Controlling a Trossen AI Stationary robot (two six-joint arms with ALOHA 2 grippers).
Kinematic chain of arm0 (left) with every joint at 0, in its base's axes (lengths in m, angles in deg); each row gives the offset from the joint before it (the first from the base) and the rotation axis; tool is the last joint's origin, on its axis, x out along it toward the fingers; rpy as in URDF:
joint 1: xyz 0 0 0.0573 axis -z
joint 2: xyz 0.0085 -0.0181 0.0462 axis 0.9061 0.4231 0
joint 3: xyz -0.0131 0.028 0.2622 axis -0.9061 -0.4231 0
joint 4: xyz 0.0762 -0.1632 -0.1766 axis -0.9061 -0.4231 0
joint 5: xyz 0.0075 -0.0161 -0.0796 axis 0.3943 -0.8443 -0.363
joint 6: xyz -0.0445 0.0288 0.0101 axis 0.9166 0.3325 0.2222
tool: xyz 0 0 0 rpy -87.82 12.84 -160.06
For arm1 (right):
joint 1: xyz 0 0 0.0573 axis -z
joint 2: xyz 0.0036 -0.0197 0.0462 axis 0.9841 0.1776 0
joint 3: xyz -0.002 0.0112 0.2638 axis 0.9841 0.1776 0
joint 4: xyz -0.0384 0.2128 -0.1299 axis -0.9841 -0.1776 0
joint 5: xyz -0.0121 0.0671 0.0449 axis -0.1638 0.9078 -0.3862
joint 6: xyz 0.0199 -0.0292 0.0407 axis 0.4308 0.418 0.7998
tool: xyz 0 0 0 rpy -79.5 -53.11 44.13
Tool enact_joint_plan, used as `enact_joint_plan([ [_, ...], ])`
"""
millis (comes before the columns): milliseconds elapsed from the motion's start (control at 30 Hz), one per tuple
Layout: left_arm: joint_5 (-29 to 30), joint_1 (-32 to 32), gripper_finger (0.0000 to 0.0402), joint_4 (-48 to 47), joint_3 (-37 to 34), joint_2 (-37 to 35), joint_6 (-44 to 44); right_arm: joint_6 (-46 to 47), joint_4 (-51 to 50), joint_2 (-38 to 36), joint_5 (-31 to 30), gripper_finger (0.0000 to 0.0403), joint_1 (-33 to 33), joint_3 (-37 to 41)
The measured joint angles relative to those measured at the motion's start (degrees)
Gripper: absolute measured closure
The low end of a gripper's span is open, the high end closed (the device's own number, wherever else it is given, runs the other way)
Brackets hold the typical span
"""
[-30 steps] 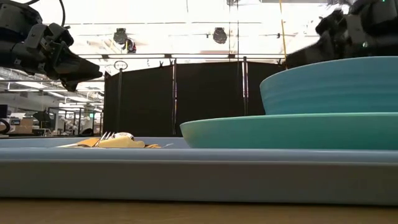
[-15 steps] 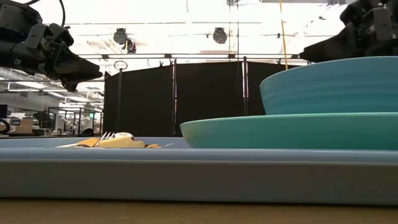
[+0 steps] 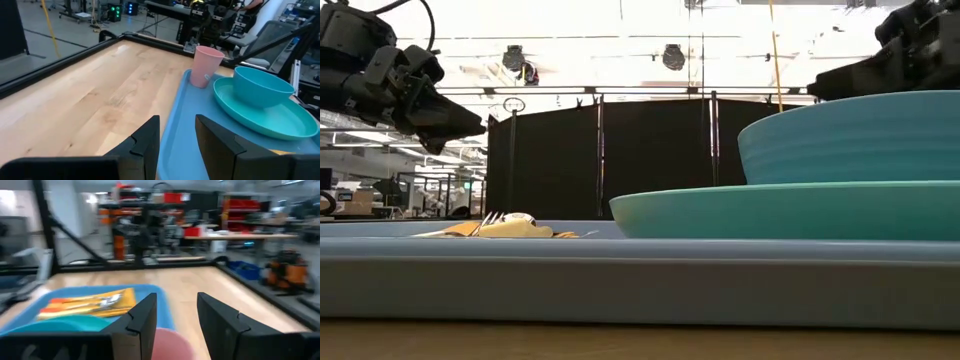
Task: Set up tray
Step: Return to Home Position
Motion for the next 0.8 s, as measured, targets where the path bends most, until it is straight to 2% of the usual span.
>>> enact_joint_plan([
  [100, -1.0, 0.0, 0.0273, 0.1, 0.0, 0.0, -1.5, 0.5, 0.4, 0.0, 5.5, 0.0273, 0.0, 0.0],
  [167, -1.0, 0.0, 0.0273, 0.0, 0.0, 0.0, -1.7, 1.2, 0.1, 0.0, 7.2, 0.0273, 0.0, 0.1],
  [600, -1.4, 0.0, 0.0273, 3.0, -0.5, -0.1, -1.3, 5.1, -3.0, 0.0, 8.7, 0.0273, 0.0, 0.3],
  [700, 2.0, 0.0, 0.0273, 10.0, -3.2, 0.0, 0.7, 5.1, -2.7, 0.0, 8.7, 0.0273, 0.0, 0.3],
  [800, 5.8, 0.0, 0.0273, 10.5, -3.2, 1.0, 1.7, 5.1, -2.7, 0.0, 8.6, 0.0273, 0.0, 0.3],
])
